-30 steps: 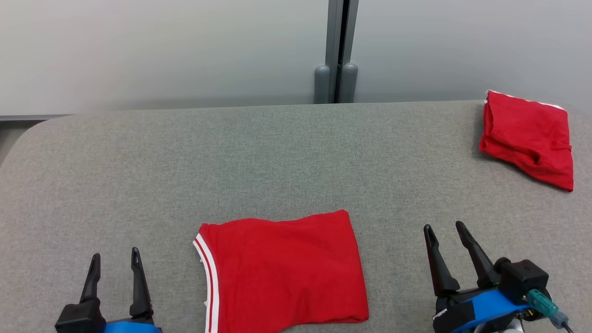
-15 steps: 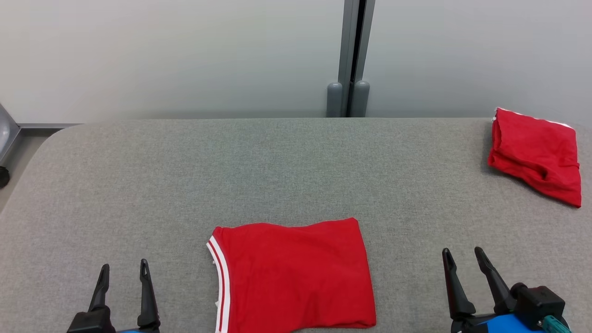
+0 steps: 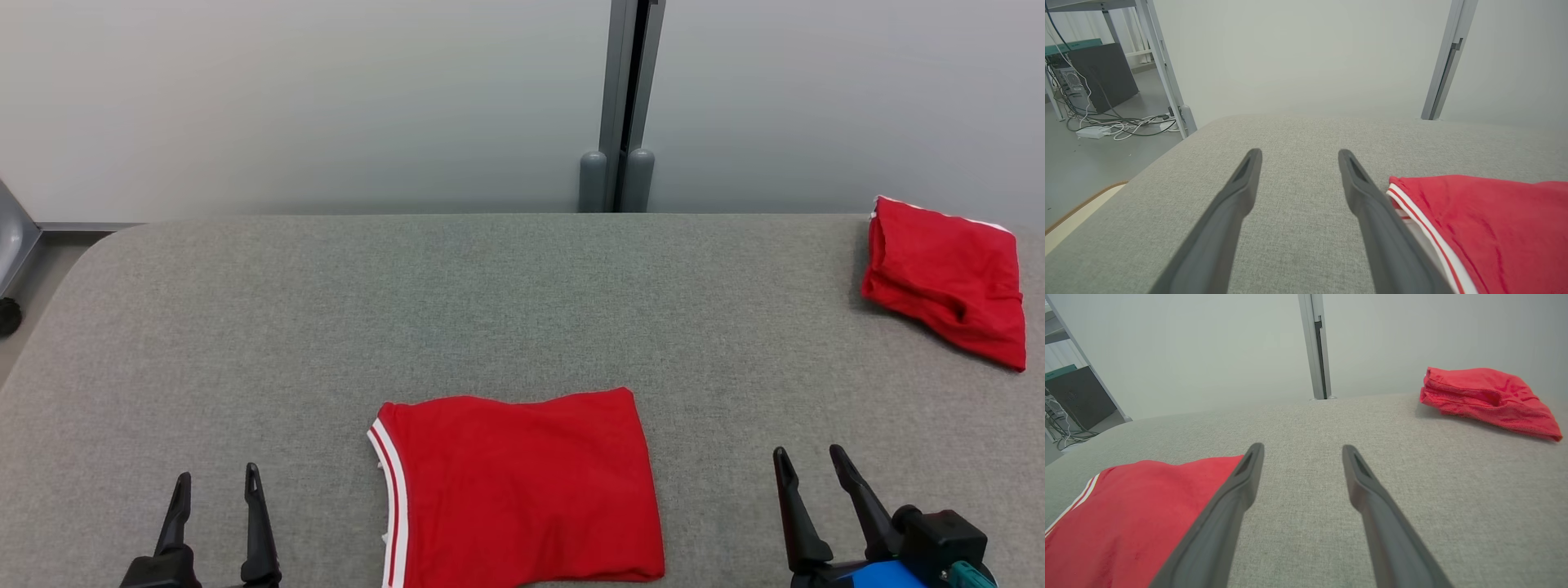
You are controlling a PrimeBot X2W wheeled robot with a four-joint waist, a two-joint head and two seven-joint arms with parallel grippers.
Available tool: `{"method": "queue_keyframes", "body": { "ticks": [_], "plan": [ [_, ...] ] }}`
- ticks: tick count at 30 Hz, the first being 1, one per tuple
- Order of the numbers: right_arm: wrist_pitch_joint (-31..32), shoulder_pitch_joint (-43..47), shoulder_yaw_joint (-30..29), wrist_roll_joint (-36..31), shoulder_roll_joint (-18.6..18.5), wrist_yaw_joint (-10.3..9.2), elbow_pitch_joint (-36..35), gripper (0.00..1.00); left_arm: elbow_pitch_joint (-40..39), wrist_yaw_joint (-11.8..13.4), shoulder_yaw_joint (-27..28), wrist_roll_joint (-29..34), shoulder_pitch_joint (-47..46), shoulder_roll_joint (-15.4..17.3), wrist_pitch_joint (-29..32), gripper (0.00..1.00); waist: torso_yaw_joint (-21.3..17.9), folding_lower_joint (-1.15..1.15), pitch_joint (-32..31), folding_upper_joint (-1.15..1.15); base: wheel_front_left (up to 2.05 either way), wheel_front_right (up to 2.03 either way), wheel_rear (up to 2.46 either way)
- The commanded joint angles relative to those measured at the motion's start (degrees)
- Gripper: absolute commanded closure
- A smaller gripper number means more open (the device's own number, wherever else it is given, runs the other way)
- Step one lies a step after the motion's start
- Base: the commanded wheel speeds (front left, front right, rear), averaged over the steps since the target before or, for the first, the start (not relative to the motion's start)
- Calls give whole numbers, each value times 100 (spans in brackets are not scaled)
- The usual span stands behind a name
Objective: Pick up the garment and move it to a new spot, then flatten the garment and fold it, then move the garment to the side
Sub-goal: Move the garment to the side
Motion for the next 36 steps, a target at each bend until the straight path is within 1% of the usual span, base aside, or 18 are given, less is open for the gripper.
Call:
{"method": "queue_keyframes", "body": {
  "ticks": [1, 3, 7, 11, 12, 13, 16, 21, 26, 31, 36],
  "plan": [
    [-16, 70, 17, -15, 0, 1, 19, 0, -11, 7, 42, -3, 16, -4, -26, 0, -7, 0, -14, 0, 0, 0, 0],
    [-16, 36, 91, -33, 0, 1, 60, 0, -17, -8, 68, -1, 18, -4, -26, 0, -24, 0, -23, 0, 0, 0, 0],
    [-16, -306, 415, -57, 0, 1, 97, 0, -50, 11, 55, -20, -41, -2, -26, 0, -29, 0, 5, 0, 0, 0, 0],
    [-16, -807, 804, -170, -2, 1, 445, 0, -85, 9, 22, -32, -182, -3, -26, 0, 60, 0, 72, 0, 0, 0, 0],
    [-16, -996, 876, -176, -5, 1, 541, 0, -80, 0, 17, -31, -208, -4, -26, 0, 82, 0, 93, 0, 0, 0, 0],
    [-16, -996, 876, -176, -5, 1, 541, 0, -80, 0, 17, -31, -208, -4, -26, 0, 82, 0, 93, 0, 0, 0, 0],
    [71, -1497, 1072, -234, -8, 1, 996, 0, -82, -19, 8, -29, -323, -4, -26, 0, 156, 0, 169, 0, 0, 0, 0],
    [554, -2095, 1270, -249, -8, 1, 1710, 0, -121, -32, -15, -65, -489, -5, -26, 0, 268, 0, 328, 0, 0, 0, 0],
    [781, -2160, 1458, -122, -10, 1, 2275, 0, -157, 6, -24, -107, -560, -5, -26, 0, 314, 0, 505, 0, 0, 0, 0],
    [716, -2030, 1697, 72, -9, 1, 2656, 0, -179, 31, -60, -159, -647, -3, -26, 0, 322, 0, 695, 0, 0, 0, 0],
    [631, -1885, 2155, 354, -4, 2, 2853, 0, -166, 56, -110, -201, -738, -4, -26, 0, 313, 0, 791, 0, 0, 0, 0]
  ]
}}
